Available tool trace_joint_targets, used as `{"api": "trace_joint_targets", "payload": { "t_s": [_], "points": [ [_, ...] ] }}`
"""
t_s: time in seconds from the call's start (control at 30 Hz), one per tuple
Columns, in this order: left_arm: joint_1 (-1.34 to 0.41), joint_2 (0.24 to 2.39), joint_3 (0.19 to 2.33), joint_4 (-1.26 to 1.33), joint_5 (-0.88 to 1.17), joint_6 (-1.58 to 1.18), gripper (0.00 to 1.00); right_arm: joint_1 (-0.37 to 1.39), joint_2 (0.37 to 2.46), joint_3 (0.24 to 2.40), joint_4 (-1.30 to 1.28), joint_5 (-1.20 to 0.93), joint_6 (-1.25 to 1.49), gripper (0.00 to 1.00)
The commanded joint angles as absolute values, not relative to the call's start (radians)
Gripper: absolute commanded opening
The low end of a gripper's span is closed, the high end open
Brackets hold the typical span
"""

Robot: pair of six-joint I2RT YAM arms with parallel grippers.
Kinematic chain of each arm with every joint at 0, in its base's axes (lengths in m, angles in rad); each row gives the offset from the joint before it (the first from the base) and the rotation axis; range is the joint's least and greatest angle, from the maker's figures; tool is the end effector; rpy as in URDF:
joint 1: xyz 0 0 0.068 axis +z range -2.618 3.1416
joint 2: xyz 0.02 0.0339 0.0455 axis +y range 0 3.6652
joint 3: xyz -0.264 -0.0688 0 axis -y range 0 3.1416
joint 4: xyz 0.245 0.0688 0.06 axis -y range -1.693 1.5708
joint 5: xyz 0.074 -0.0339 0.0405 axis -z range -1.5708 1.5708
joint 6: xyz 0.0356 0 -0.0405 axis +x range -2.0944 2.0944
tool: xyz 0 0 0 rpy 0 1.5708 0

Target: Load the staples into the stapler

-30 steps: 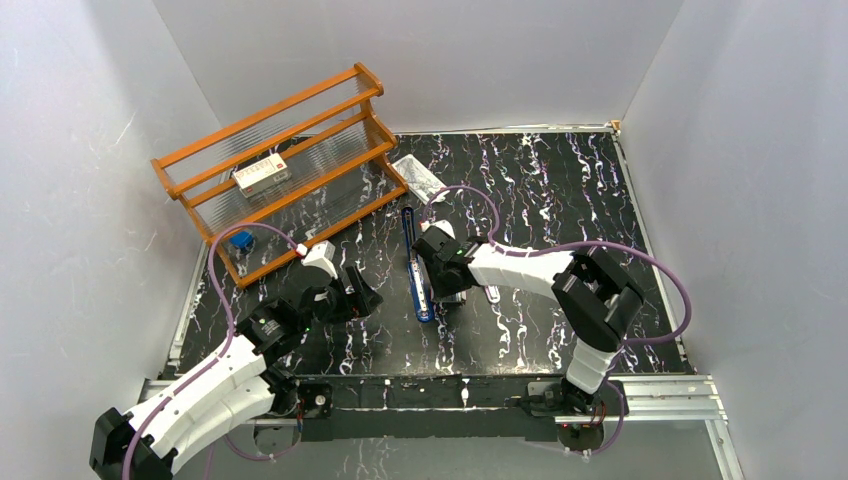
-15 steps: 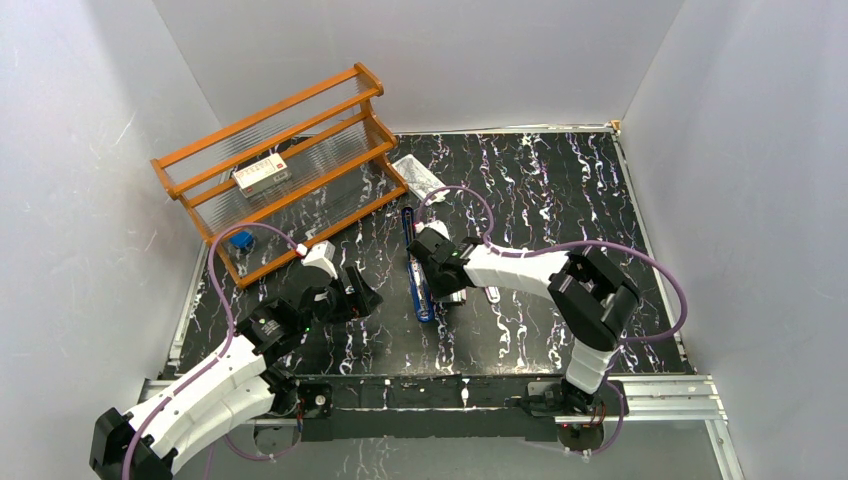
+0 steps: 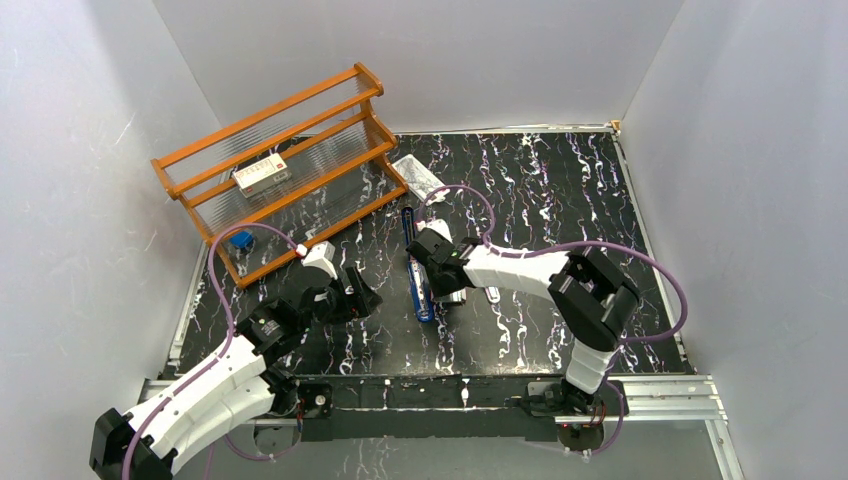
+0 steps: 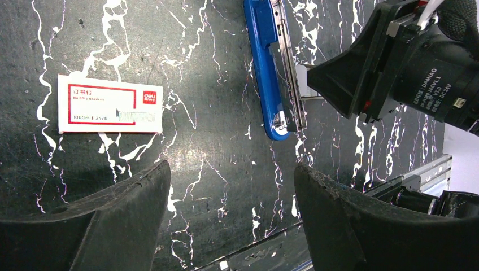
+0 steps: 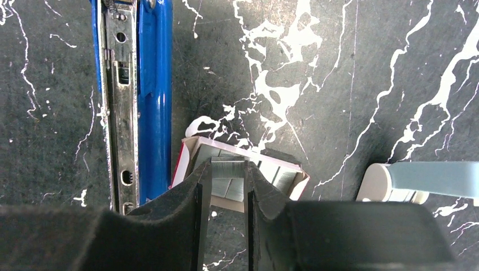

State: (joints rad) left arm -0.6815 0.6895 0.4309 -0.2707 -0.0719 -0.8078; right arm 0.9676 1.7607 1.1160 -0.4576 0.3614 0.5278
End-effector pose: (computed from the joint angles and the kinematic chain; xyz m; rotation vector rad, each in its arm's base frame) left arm 0.1282 -0.1007 0.2215 -0.1847 2.1994 -0.7994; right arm 0.2090 0.2812 0.1777 -0.4491 2.5202 0.0724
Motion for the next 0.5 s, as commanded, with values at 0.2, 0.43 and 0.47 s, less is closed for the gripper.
{"api": "trace_joint_targets", "payload": {
  "t_s": [0.2,0.43,0.47],
  "points": [
    [-0.677,0.676,0.423,-0.290,-0.098,-0.805,0.77,0.977,1.562,1.048,-0.481,0.349,0.634,0.32],
    [-0.677,0.690,0.417,-0.279,-0.085,-0.815,0.77,1.021,1.432,0.950,-0.523,0.318,0.787,0.32],
    [-0.677,0.691,0.416,-0.278,-0.084,-0.816,0.77,1.034,1.418,0.942,-0.535,0.320,0.810,0.32]
  ]
}}
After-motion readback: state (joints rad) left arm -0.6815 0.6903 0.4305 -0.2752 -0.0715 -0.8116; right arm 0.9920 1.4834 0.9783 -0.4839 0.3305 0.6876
